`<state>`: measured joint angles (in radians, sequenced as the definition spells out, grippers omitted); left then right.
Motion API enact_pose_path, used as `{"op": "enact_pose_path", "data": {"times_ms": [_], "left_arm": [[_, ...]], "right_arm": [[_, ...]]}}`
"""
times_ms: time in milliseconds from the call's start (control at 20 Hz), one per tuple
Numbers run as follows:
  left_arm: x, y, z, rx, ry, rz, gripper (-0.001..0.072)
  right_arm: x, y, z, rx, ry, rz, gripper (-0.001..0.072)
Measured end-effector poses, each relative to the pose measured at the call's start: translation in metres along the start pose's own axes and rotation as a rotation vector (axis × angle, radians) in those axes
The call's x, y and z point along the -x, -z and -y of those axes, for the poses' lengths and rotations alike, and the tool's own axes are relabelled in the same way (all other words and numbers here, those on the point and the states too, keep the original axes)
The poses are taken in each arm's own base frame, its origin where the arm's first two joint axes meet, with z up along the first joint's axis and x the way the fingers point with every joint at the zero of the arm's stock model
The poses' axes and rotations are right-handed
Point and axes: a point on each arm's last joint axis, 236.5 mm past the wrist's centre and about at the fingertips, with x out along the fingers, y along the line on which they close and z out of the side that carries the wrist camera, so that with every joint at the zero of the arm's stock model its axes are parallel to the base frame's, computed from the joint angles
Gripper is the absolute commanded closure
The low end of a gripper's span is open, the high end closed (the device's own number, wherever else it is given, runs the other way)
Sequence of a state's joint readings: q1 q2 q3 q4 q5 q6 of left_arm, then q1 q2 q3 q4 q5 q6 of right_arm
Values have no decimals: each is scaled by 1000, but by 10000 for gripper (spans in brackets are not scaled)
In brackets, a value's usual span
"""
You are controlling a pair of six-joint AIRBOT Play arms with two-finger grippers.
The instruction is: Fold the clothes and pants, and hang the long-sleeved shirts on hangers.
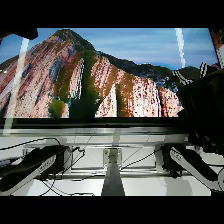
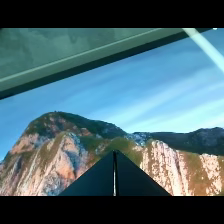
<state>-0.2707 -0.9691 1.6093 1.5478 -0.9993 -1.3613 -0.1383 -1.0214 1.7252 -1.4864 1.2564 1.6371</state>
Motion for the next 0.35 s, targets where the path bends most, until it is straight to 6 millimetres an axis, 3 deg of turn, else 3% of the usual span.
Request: {"op": "enact_pose_path", "data": {"times_ms": [150, 350], "left_arm": [[0, 0, 0, 0, 0, 0, 688], [0, 0, 0, 0, 0, 0, 688]], "right_arm": [[-1, 0, -55, 230, -83, 31, 682], [-3, 7, -79, 352, -108, 22, 681]]}}
